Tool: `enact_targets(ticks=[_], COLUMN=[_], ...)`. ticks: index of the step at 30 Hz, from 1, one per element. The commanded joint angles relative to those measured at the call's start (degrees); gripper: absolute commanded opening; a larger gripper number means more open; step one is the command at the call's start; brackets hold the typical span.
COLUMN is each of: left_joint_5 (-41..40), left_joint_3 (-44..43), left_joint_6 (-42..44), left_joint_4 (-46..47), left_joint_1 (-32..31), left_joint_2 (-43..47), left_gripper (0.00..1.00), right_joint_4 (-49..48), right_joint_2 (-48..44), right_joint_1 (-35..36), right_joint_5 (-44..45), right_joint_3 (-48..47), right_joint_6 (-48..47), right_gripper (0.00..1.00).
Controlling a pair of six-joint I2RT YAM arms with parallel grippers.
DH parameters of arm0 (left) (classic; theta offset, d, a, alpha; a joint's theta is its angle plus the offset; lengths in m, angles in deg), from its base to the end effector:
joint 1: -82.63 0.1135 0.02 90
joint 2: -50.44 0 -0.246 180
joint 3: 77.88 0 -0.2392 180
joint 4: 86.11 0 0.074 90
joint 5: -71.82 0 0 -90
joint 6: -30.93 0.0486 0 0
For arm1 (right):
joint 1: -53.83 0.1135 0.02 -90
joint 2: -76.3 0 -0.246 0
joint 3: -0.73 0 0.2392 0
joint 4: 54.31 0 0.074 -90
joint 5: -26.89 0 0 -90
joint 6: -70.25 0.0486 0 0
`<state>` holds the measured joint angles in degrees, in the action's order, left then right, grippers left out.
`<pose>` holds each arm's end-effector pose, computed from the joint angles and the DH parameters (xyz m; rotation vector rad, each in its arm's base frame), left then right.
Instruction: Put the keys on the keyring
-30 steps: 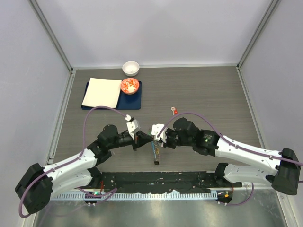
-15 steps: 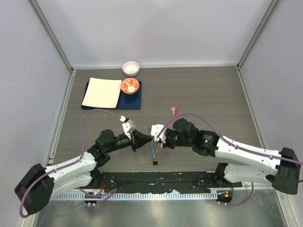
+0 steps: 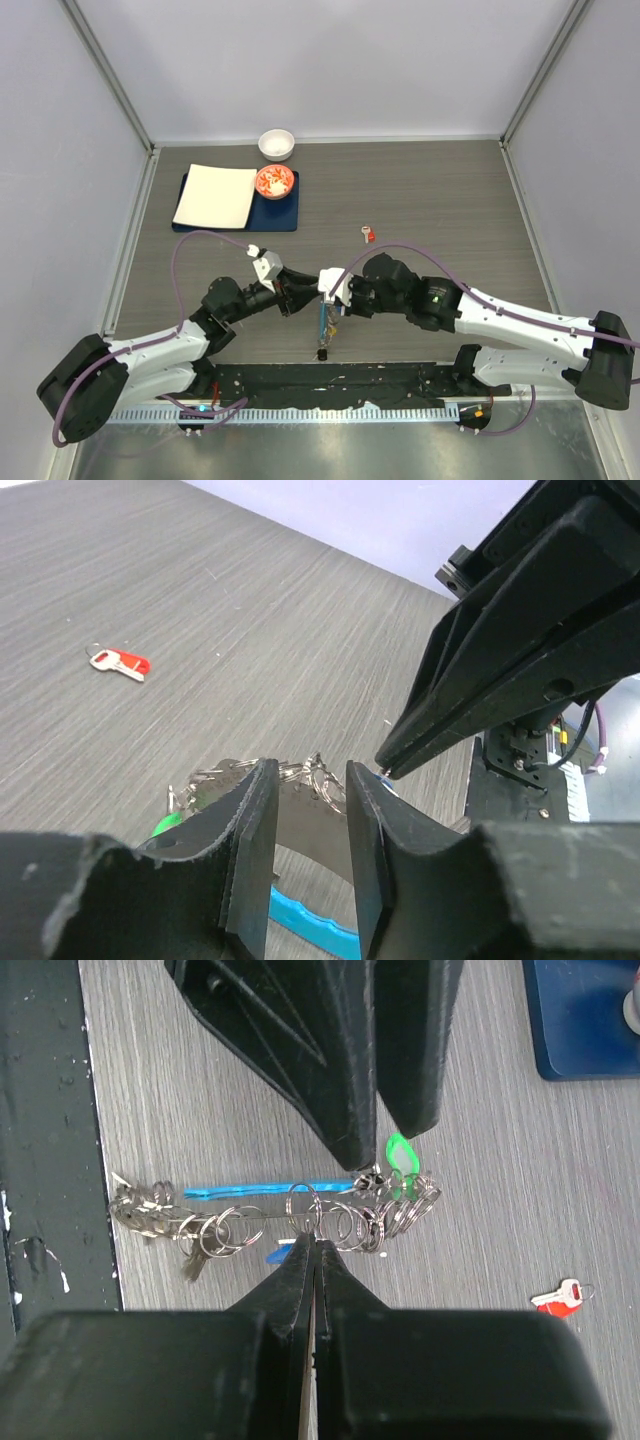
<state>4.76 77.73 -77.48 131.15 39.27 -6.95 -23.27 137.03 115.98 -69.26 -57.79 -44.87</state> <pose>0.1371 -0.1555 0.1993 0.6786 1.4683 -1.1490 0.1080 0.2156 0.2518 -1.5552 1.5392 0.4866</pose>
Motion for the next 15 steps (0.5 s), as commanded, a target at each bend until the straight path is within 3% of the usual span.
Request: enact_targets(ticks=[1, 8, 15], left_joint_5=[-1.4, 4.0, 13.8], left_joint_3=[0.5, -2.5, -7.5], left_joint_6=[3.8, 12.6, 27.4], left_joint_4=[5.0, -3.7, -12.1], left_joint_1=[0.3, 0.4, 0.5], left_joint_2=[0.0, 0.3, 0.5], left_gripper=[0.41, 0.53, 0.55], right_joint_4=[1.3, 5.2, 7.5], right_joint_2=[-0.9, 0.1, 0.6], right_joint_1=[0.4, 0.4, 0.4], right_joint_5=[0.5, 0.6, 1.0], right_joint_3=[-5.0, -7.4, -8.3], right_joint_6=[-1.7, -3.9, -5.2], right_gripper=[0.01, 0.01, 0.01])
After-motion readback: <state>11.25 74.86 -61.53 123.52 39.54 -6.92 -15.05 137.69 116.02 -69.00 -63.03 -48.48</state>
